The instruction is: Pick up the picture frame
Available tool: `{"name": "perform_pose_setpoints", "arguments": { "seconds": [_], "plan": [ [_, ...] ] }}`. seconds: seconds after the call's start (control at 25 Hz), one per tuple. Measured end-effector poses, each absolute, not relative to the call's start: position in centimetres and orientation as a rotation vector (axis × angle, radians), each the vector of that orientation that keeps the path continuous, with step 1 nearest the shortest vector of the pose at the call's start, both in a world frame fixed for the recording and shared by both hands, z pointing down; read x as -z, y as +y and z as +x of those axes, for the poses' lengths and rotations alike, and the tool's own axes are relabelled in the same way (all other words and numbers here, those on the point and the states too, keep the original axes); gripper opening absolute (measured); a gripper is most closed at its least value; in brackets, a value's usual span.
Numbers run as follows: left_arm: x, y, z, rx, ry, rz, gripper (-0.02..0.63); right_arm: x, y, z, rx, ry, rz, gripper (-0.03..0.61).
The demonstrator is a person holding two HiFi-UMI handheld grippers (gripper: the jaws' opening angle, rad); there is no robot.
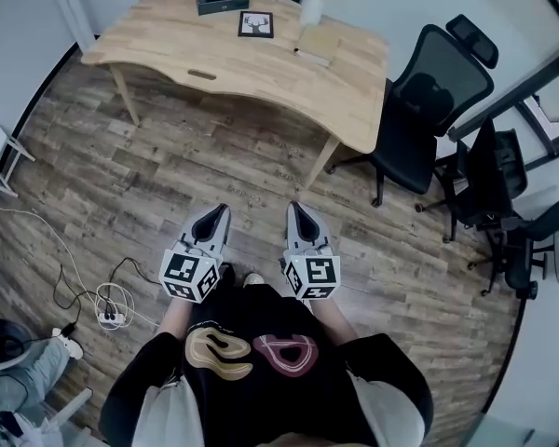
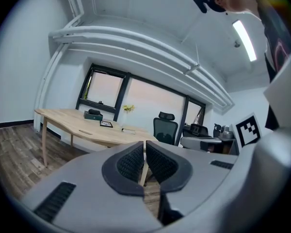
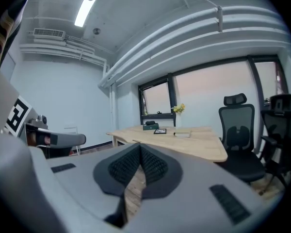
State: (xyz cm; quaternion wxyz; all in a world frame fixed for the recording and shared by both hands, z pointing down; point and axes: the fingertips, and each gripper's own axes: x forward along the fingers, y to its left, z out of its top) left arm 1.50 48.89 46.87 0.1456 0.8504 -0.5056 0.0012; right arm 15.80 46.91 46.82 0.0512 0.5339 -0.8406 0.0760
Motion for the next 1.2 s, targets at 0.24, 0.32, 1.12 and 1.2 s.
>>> {"name": "perform_pose_setpoints", "arguments": {
  "seconds": [0.24, 0.32, 1.12, 1.2],
  "plan": [
    [-47.2, 45.2, -1.1, -0.011, -1.396, 2.46, 0.028, -47.2, 45.0, 14.1, -0.278, -2.511, 1.681, 0.009],
    [-47.1, 43.8, -2.0, -0.011, -1.363, 2.477, 0.028, -47.1, 44.3, 12.8, -0.275, -2.517, 1.673, 0.009],
    [-48.1, 35.7, -8.9, -0.133, -1.271, 2.565, 0.028, -47.7, 36.7, 4.4, -0.227, -2.431, 1.692, 0.009],
    [-48.3, 35.1, -8.9, -0.118, -1.285, 2.55, 0.028, -48.1, 36.0, 4.2, -0.221, -2.435, 1.667, 0.009]
  ]
}}
